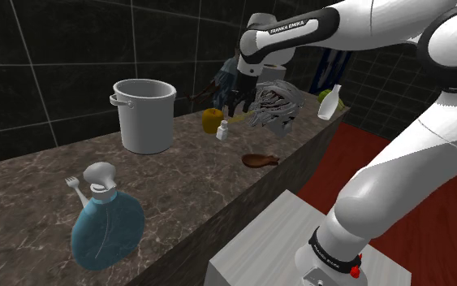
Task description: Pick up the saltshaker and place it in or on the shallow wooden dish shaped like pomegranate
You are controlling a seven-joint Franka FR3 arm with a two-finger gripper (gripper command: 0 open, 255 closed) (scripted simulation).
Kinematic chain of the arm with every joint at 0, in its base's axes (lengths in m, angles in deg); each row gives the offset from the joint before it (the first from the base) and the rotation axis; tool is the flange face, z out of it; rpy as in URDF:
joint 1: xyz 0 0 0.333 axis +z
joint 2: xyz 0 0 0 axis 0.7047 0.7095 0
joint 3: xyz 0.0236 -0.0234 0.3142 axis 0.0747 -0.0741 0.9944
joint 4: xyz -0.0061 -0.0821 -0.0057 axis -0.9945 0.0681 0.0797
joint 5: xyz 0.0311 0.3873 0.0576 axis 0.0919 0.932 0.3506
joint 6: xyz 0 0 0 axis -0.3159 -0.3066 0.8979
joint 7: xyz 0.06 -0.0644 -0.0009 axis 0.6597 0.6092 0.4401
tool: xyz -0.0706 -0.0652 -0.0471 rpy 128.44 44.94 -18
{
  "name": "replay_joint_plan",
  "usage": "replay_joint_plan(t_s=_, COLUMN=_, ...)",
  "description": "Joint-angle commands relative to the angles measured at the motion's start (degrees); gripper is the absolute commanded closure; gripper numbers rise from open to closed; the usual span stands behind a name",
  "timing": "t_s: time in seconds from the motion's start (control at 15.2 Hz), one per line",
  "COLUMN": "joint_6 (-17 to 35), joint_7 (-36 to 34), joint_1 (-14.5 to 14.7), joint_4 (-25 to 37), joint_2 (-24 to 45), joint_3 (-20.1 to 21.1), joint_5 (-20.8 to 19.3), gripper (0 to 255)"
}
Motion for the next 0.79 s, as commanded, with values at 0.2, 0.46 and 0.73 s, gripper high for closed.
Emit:
replay_joint_plan(t_s=0.2, joint_6=3.1, joint_7=3.6, joint_1=-1.0, joint_4=7.6, joint_2=11.1, joint_3=-1.7, joint_5=1.0, gripper=0)
replay_joint_plan(t_s=0.46, joint_6=4.1, joint_7=6.3, joint_1=-2.0, joint_4=15.1, joint_2=20.0, joint_3=-2.5, joint_5=2.2, gripper=0)
replay_joint_plan(t_s=0.73, joint_6=4.9, joint_7=7.7, joint_1=-2.8, joint_4=19.0, joint_2=24.9, joint_3=-2.6, joint_5=2.9, gripper=0)
